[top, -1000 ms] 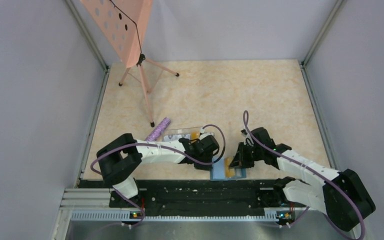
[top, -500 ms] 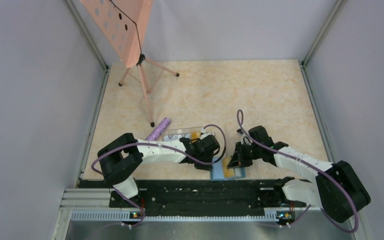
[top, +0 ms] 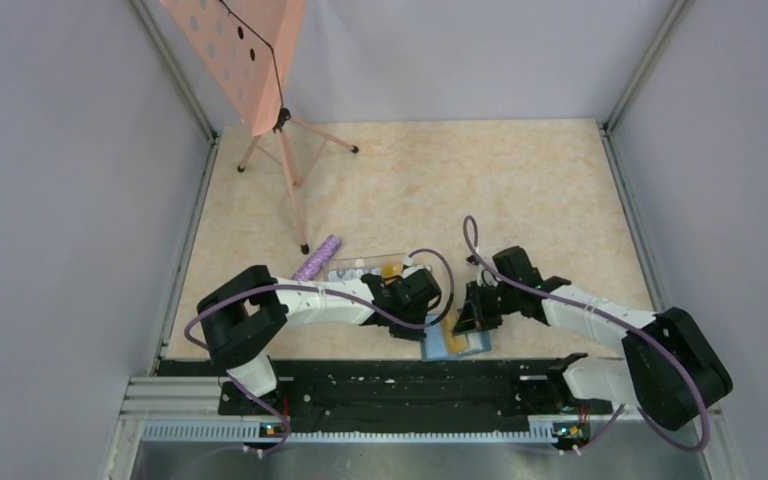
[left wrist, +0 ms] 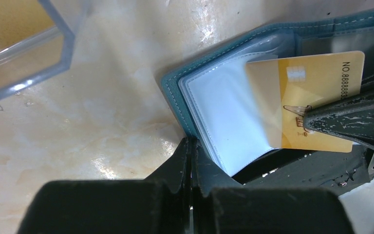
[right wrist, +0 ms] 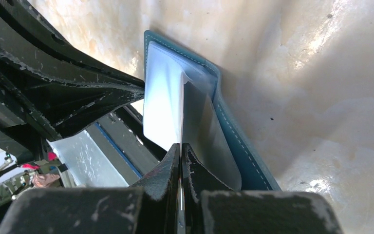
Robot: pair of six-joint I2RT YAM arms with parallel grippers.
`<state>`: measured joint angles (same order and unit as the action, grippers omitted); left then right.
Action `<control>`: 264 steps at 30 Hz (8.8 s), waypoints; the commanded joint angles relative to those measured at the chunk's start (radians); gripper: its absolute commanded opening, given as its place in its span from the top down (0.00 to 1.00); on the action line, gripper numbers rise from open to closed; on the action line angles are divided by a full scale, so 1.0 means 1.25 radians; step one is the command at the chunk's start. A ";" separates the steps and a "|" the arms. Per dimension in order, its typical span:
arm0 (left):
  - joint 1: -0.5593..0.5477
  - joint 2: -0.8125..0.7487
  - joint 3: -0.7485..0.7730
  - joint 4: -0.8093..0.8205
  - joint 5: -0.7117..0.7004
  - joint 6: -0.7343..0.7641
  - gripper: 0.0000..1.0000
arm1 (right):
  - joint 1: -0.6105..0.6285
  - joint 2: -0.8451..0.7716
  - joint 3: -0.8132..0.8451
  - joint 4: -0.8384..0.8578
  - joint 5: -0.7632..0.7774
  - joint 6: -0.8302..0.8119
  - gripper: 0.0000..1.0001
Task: Put the credit cards into the card holder
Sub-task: Insert the credit card into the card holder, then turn over the card slot in the card holder.
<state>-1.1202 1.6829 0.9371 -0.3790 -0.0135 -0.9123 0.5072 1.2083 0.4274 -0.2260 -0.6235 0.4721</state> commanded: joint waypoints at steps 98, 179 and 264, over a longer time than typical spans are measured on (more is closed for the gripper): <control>-0.008 -0.113 -0.009 -0.059 -0.044 0.000 0.71 | 0.251 0.017 0.146 -0.142 0.257 0.230 0.83; -0.055 -0.019 0.130 -0.124 -0.055 0.025 0.66 | 0.250 0.039 0.082 -0.132 0.279 0.231 1.00; -0.016 0.031 0.138 0.078 0.118 -0.012 0.66 | 0.152 -0.243 0.179 -0.343 0.450 0.191 0.99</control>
<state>-1.1389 1.6745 1.0794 -0.4110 0.0406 -0.9363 0.7307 0.9421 0.5953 -0.6266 -0.0719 0.7368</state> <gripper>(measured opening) 0.333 0.008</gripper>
